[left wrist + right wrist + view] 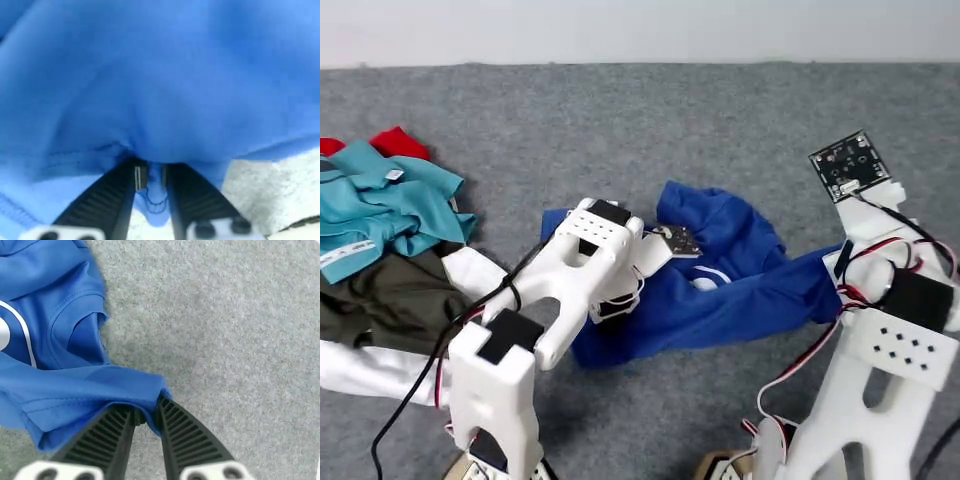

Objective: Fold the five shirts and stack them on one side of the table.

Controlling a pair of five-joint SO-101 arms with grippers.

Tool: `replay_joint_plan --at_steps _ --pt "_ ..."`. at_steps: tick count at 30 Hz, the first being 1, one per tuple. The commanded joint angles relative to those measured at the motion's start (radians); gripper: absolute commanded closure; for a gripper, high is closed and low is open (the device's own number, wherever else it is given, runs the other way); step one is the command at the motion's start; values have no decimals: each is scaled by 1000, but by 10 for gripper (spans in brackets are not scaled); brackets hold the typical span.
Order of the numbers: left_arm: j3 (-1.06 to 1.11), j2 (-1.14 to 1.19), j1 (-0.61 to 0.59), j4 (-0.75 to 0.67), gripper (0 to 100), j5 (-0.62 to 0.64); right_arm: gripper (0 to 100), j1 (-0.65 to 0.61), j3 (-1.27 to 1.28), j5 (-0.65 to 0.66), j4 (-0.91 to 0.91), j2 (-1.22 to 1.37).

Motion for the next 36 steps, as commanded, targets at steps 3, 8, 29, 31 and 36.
replay_joint_plan --at_steps 3,8,29,31,36 --pt "-30 -121 41 63 927 6 990 -7 -49 -12 2 -1" --pt "-30 -121 43 35 806 11 990 -7 -49 -14 4 1" --pt "-180 2 21 2 796 80 990 -7 -48 -26 4 5" --pt "-226 2 21 40 826 78 990 -7 -48 -26 4 5" --pt "-255 14 21 71 933 69 990 -7 -48 -26 4 5"
